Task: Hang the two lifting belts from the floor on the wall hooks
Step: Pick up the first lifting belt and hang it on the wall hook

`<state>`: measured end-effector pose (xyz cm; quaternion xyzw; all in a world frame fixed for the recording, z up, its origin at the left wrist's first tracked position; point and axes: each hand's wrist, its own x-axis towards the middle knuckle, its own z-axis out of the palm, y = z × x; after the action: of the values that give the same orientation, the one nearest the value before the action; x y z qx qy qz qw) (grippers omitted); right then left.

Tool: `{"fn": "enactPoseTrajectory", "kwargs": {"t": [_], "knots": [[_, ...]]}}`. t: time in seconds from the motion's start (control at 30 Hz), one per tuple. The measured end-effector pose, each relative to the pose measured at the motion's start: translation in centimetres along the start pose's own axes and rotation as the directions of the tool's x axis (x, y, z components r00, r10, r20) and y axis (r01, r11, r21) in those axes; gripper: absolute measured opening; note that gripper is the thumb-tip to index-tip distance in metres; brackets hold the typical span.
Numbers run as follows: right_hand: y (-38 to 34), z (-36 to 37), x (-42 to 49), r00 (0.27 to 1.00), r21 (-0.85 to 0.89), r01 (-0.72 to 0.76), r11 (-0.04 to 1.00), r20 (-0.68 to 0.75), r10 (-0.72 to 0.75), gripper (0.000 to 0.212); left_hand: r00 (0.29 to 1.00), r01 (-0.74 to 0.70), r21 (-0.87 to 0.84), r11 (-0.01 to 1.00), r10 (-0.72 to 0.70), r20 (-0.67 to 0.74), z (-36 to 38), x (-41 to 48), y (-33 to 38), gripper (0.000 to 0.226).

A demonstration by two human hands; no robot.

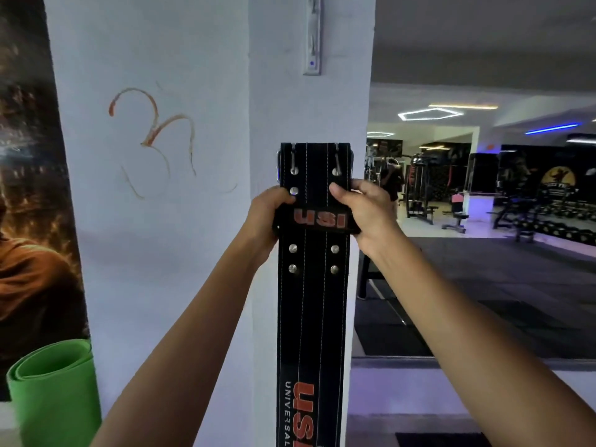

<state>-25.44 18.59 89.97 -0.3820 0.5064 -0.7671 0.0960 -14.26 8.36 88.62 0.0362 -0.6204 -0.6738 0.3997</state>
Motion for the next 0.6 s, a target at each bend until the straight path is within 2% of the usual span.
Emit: {"fn": "enactPoseTrajectory", "kwargs": {"t": [0.1, 0.2, 0.23, 0.3, 0.37, 0.43, 0.6], "knots": [[1.1, 0.3, -0.8, 1.000, -0.013, 0.000, 1.000, -0.007, 0.000, 0.013, 0.991, 0.108, 0.055, 0.993, -0.103, -0.084, -0.3, 1.1, 1.5, 0.025], [1.8, 0.6, -1.5, 1.000, -0.022, 0.007, 1.000, 0.010, -0.007, 0.013, 0.977, 0.190, 0.007, 0.982, -0.188, -0.104, -0.5, 2.2, 2.7, 0.047], [1.9, 0.6, -1.7, 1.000, -0.021, 0.007, 1.000, 0.022, -0.006, 0.013, 0.973, 0.198, -0.020, 0.980, -0.198, -0.119, -0.5, 2.6, 2.9, 0.048], [2.2, 0.5, -1.9, 0.999, -0.027, -0.001, 1.000, 0.044, 0.002, 0.013, 0.961, 0.194, -0.075, 0.978, -0.205, -0.188, -0.2, 3.1, 3.2, 0.034], [2.6, 0.3, -2.0, 0.997, -0.033, -0.012, 0.999, 0.075, 0.015, 0.013, 0.948, 0.172, -0.089, 0.981, -0.189, -0.256, -0.1, 3.5, 3.4, 0.024], [2.6, 0.0, -2.0, 0.992, -0.035, -0.017, 0.999, 0.123, 0.021, 0.015, 0.947, 0.129, -0.065, 0.990, -0.142, -0.287, 0.0, 3.7, 3.0, 0.022], [0.6, -0.6, -1.0, 0.947, -0.020, -0.071, 0.997, 0.312, 0.074, 0.028, 0.966, 0.004, -0.023, 1.000, -0.009, -0.259, 0.9, 3.4, 2.1, 0.031]]}}
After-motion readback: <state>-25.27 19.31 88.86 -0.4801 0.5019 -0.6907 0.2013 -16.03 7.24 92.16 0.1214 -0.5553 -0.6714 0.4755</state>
